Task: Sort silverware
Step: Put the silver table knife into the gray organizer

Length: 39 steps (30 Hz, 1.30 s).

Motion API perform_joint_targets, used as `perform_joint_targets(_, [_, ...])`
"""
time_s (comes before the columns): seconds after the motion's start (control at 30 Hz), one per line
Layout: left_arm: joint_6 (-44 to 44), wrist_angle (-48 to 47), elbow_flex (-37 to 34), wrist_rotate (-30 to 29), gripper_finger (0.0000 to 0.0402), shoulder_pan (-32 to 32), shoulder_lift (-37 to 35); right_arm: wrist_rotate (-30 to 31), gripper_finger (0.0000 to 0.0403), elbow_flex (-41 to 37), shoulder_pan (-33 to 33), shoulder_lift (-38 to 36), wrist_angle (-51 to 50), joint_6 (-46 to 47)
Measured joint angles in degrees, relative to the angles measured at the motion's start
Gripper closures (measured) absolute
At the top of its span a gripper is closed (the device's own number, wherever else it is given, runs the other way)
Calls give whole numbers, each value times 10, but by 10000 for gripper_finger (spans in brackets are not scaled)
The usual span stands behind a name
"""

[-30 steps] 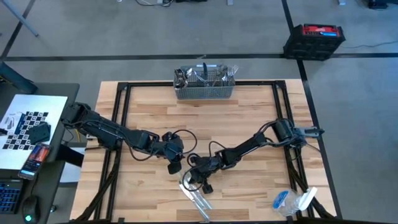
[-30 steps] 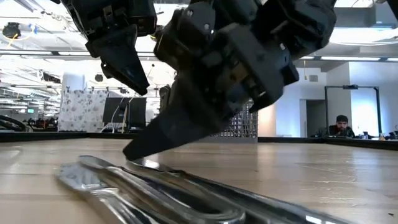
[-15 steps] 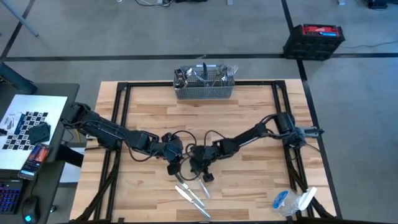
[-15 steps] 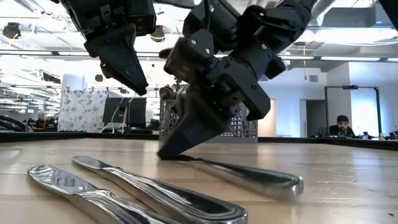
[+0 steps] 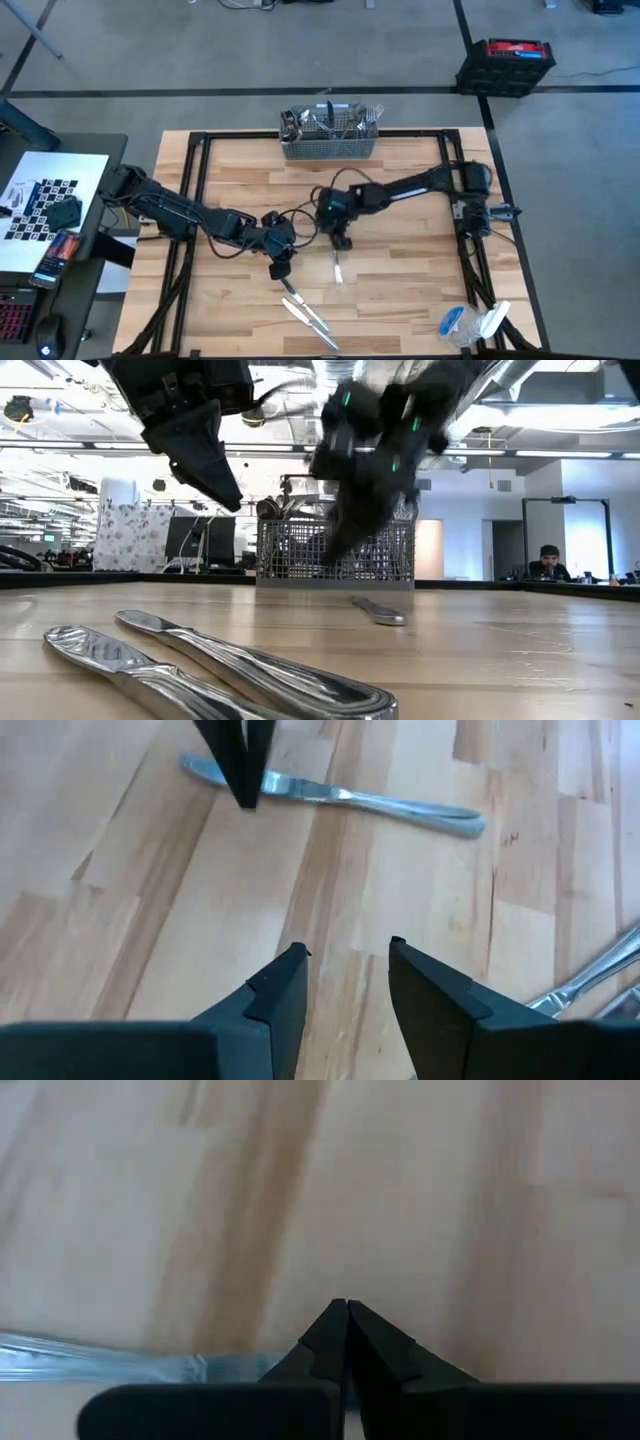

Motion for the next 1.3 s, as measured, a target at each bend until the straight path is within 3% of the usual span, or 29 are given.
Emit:
perform_joint_targets(0.3, [147,41,0,-36,276,51,2,-14,399,-9,4,-124,-87,235])
perform_joint_targets(0.47, [196,47,0,-26,276,116,2,17,358,-106,6,-154,-57,360])
perform_joint_targets(0.67, [276,69,0,46,276,174,15,27,307,-240,24,-162,57,485])
perform_joint_targets(0.8, [304,107,0,103,276,189,67,52,301,-283,54,-163,151,470])
perform_joint_targets(1.07, [282,220,4,121,276,189,196,240,301,-303,93,-163,175,376])
perform_joint_targets(1.3, [269,264,41,133,276,185,269,268,301,-331,98,-163,218,291])
